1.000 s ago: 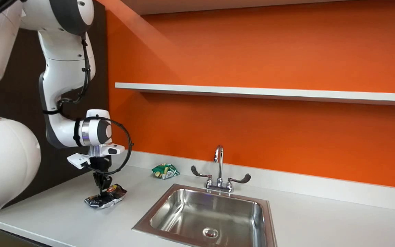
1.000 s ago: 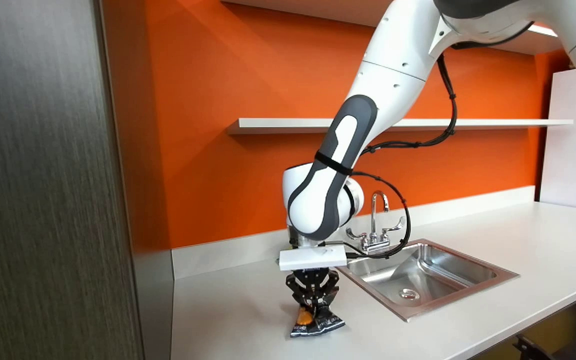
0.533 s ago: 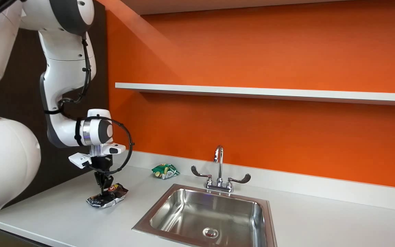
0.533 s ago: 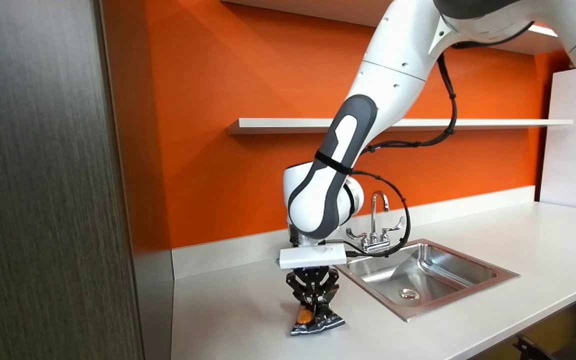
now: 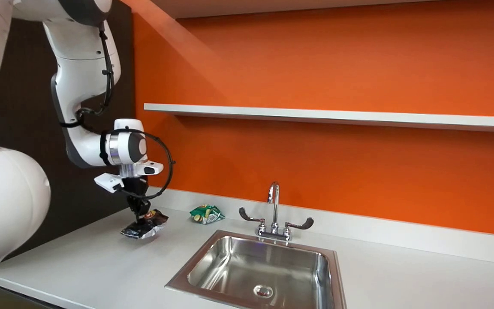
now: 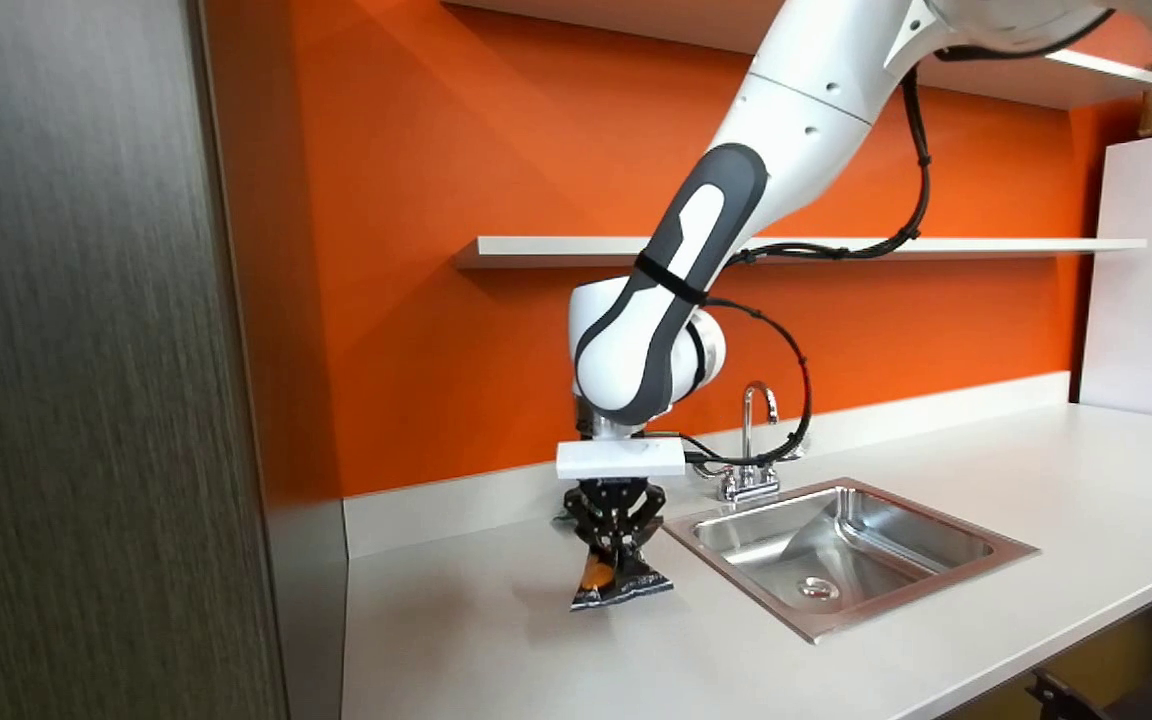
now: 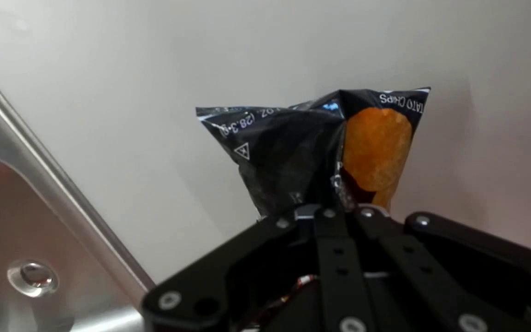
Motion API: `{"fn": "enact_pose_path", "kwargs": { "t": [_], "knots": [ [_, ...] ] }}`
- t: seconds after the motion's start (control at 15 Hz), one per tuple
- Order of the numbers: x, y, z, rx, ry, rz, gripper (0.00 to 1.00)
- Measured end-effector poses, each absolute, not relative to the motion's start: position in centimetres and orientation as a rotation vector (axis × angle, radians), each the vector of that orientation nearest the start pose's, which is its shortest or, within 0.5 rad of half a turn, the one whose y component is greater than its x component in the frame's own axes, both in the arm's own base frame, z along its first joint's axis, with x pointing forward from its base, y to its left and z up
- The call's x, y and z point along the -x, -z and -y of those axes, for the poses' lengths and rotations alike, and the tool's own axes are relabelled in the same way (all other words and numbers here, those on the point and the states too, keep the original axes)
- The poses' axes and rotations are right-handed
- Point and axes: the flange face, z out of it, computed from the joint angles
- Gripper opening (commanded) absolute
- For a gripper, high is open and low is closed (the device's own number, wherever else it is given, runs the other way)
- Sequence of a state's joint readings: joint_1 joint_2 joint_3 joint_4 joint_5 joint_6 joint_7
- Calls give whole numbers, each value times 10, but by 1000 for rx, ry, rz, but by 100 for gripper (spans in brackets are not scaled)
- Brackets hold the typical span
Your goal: Put the snack packet onto the shelf
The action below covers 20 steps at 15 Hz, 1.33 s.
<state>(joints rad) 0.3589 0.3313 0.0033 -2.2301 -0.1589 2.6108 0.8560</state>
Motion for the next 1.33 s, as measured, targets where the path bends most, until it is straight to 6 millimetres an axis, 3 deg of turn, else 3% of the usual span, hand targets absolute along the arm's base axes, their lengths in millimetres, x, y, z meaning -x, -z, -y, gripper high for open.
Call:
{"fn": "enact_pose_path", "kwargs": {
  "t": [0.4,0.8,1.33],
  "knots": [
    [-514,-295,-180,3144,190,-488,0],
    [-481,-360,-164,3172,202,-429,0],
    [-446,-489,-147,3104,506,-378,0]
  ]
}}
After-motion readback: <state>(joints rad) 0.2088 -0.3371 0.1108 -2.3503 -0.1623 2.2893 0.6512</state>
